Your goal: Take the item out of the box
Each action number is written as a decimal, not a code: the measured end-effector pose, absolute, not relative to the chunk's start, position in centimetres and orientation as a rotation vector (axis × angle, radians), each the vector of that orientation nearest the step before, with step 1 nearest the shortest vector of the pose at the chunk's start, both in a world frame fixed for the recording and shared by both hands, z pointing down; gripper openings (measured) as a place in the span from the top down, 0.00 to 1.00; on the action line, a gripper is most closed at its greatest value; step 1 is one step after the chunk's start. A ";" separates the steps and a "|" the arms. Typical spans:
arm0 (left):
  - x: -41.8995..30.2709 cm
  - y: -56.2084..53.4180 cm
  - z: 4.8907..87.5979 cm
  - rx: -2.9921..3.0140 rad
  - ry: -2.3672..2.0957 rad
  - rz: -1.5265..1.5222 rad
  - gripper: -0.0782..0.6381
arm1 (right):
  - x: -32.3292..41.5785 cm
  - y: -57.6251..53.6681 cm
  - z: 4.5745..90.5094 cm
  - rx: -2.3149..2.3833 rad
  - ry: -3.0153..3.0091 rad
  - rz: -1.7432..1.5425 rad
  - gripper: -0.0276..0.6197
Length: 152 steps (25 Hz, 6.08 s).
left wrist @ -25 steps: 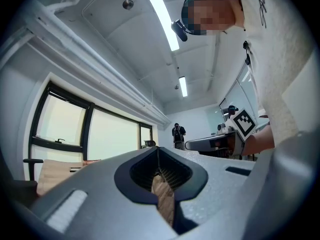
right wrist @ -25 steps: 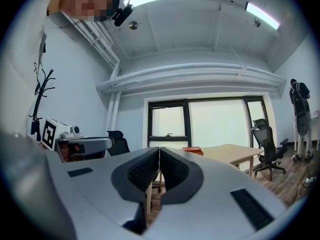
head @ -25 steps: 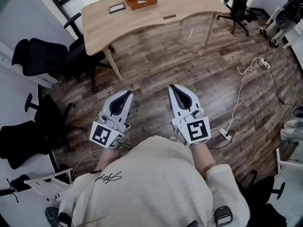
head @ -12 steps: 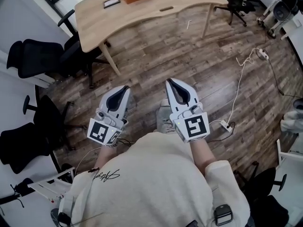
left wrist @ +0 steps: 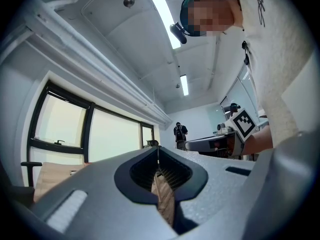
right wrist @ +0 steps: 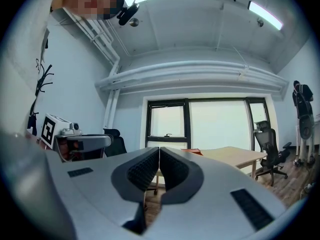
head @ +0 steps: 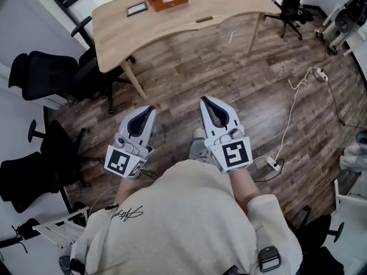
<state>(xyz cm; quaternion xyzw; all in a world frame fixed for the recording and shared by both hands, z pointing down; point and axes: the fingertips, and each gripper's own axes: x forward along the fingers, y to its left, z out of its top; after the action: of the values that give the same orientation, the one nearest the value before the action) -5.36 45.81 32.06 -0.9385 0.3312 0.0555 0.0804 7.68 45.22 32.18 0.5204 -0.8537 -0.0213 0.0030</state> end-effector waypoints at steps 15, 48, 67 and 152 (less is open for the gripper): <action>-2.0 34.6 31.4 -2.788 1.006 0.157 0.88 | 10.9 34.0 31.5 1.582 -2.698 -0.085 0.94; 2.3 21.3 31.2 -2.739 1.134 0.133 0.88 | 14.6 19.8 30.8 1.440 -2.778 -0.115 0.94; 1.6 21.2 31.3 -2.703 1.207 0.099 0.88 | 15.0 19.3 30.7 1.399 -2.814 -0.124 0.94; -6.0 -20.0 31.5 -2.824 0.971 0.112 0.88 | 7.0 -19.9 30.6 1.622 -2.705 -0.146 0.94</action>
<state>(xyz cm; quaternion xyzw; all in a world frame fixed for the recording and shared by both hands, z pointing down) -5.97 -20.00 31.52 -0.9422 0.3239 0.0372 0.0766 7.02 -19.94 30.64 0.5137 -0.8567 -0.0463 -0.0077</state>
